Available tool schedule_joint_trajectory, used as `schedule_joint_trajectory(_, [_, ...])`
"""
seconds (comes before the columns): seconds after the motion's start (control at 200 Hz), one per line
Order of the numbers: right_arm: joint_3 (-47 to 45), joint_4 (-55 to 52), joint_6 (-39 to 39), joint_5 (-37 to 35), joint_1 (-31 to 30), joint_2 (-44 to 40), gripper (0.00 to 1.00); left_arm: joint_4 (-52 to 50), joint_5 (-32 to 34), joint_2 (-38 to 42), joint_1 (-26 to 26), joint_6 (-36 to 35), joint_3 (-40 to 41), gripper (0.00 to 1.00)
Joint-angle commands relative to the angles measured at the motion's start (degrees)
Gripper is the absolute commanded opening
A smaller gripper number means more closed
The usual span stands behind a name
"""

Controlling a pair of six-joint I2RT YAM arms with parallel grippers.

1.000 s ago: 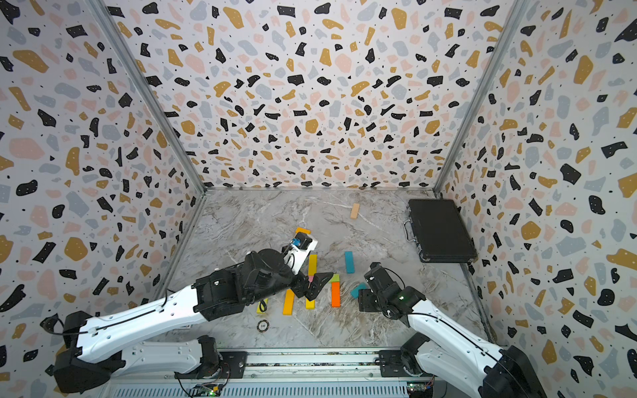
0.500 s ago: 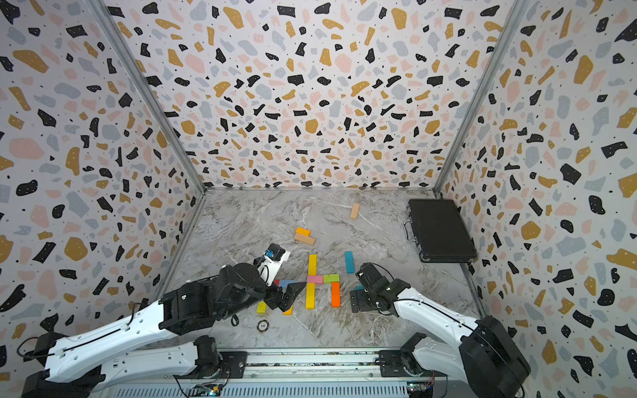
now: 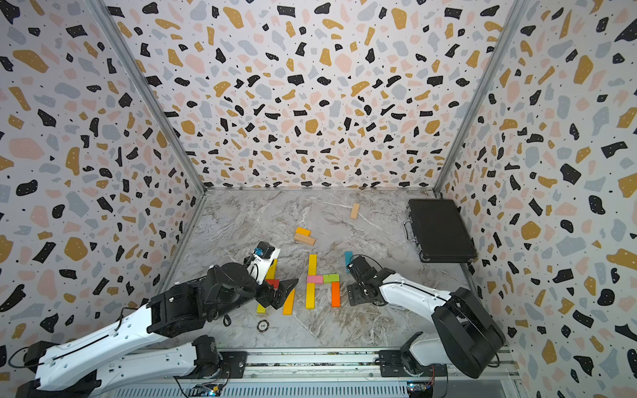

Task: Assemble the letter h with building blocks
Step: Pick up the building block from the center of the board.

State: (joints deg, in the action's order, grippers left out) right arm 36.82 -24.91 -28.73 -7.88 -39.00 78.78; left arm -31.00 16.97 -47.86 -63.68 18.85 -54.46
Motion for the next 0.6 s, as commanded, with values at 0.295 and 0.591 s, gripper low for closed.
schedule_joint_trajectory(0.295, [2.03, 1.08, 0.49, 0.09, 0.76, 2.59, 0.75, -0.29, 0.08, 1.48, 0.72, -0.57, 1.55, 0.99])
schedule_joint_trajectory(0.591, [0.97, 4.28, -6.10, -2.59, 0.71, -0.75, 0.66, 0.23, 0.08, 0.92, 1.10, -0.55, 2.07, 0.99])
